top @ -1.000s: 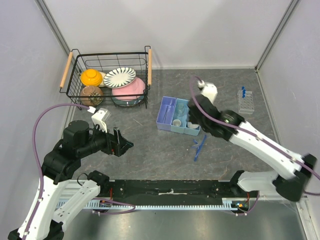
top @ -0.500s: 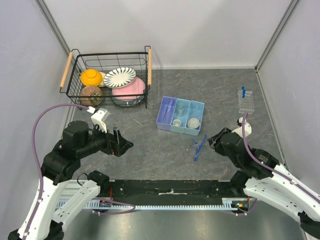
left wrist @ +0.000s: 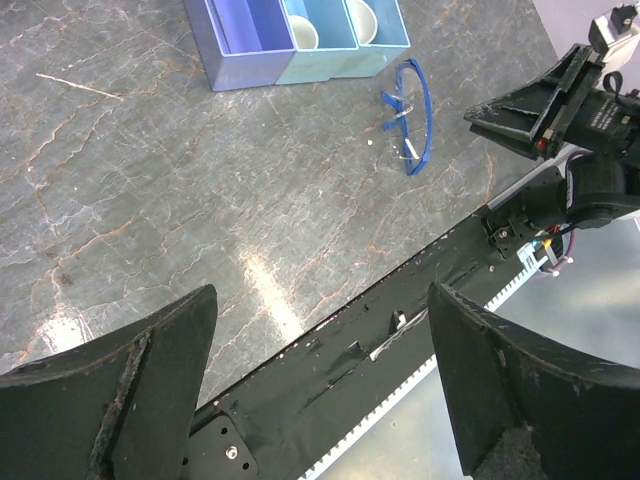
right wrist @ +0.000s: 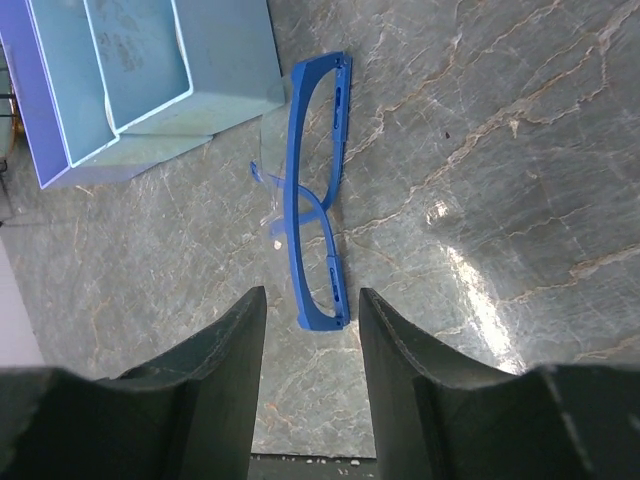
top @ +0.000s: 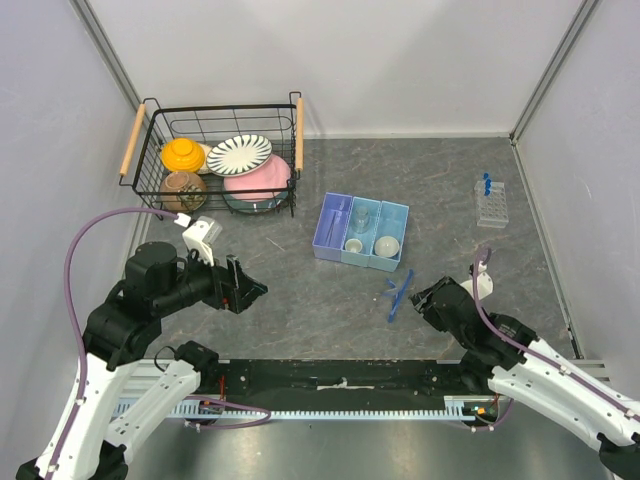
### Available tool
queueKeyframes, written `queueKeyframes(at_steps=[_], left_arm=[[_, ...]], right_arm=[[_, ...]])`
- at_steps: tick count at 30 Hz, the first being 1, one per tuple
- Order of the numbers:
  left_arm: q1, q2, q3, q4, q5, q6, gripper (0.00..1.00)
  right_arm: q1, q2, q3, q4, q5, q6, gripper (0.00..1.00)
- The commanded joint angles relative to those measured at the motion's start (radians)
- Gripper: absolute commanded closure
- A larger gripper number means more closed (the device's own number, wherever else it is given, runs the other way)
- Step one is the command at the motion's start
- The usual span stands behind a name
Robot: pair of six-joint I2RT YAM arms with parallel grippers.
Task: Organize the chemistry lab equipment
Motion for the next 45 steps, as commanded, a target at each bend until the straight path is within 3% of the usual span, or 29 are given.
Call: queueKeyframes(at_steps=[1,22,36,45], left_arm=[[-0.001,0.006,-0.005,0.039,0.032,0.001,0.08],[0.0,0.0,-0.031,0.042,0.026,0.007,0.08],[0.0,-0.004,-0.035,0.036,0.026,0.008,0.08],[0.0,-0.001,-0.035,0.033,0.023,0.015,0.08]], right_arm=[[-0.001,-0.03,-0.063,0.12,0.013,0.068,0.5],[-0.001,0.05,-0.262,0.498,0.086,0.065,0.55],[-0.001,0.13,-0.222,0.564,0.11,0.013,0.56],[-0.001,0.249,-0.216,0.711,0.115,-0.002,0.6]])
